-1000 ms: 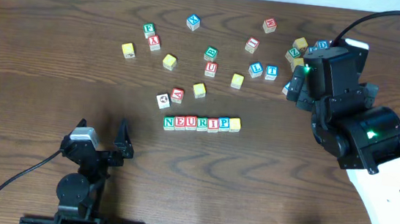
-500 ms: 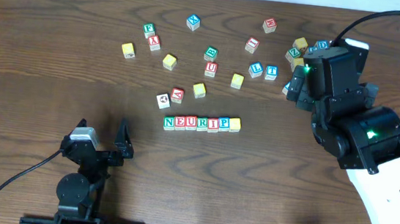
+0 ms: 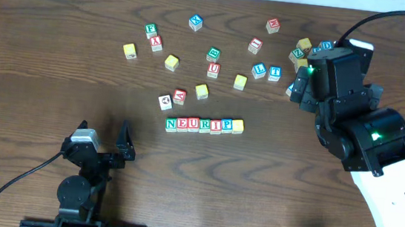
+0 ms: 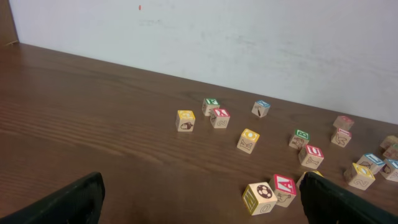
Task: Spell out NEURIPS
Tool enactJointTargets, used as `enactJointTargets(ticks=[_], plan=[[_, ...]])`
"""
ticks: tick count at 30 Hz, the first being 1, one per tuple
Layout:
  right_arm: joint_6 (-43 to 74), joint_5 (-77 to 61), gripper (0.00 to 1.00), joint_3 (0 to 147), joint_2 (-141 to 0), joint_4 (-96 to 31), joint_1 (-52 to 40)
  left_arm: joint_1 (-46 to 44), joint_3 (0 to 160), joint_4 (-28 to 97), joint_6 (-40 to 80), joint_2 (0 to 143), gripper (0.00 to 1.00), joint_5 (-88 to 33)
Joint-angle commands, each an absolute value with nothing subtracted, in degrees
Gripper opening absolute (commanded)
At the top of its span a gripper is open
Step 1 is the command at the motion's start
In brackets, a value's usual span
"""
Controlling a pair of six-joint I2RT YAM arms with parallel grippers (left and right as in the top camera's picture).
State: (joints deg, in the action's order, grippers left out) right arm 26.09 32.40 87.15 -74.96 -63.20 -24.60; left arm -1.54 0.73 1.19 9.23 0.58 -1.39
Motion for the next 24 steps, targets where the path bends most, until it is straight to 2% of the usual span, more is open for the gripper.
enactJointTargets(ticks=[1, 5, 8, 14, 20, 24], plan=[[25.65, 33.45, 0.99, 87.31, -74.89, -63.26, -24.32, -1.30, 0.23, 4.05, 9.76, 0.23, 0.99, -0.82], [25.71, 33.45, 0.99, 87.24, -74.32, -62.46, -24.32, -1.30, 0.23, 4.05, 9.76, 0.23, 0.99, -0.82], [25.69, 32.27, 0.99, 85.54, -72.49, -56.58, -24.32, -1.30, 0.23, 4.05, 9.76, 0.23, 0.99, -0.82], [24.40, 28.99, 0.99, 69.17, -62.57, -30.94, -24.32, -1.30, 0.23, 4.05, 9.76, 0.23, 0.99, -0.82], [15.49, 24.88, 0.99, 45.12, -49.06, -1.34, -24.29, -1.30, 0.23, 4.05, 9.76, 0.23, 0.99, -0.82], [10.83, 23.55, 0.99, 31.31, -40.16, 13.23, -24.05, -1.30, 0.23, 4.05, 9.76, 0.23, 0.99, -0.82]])
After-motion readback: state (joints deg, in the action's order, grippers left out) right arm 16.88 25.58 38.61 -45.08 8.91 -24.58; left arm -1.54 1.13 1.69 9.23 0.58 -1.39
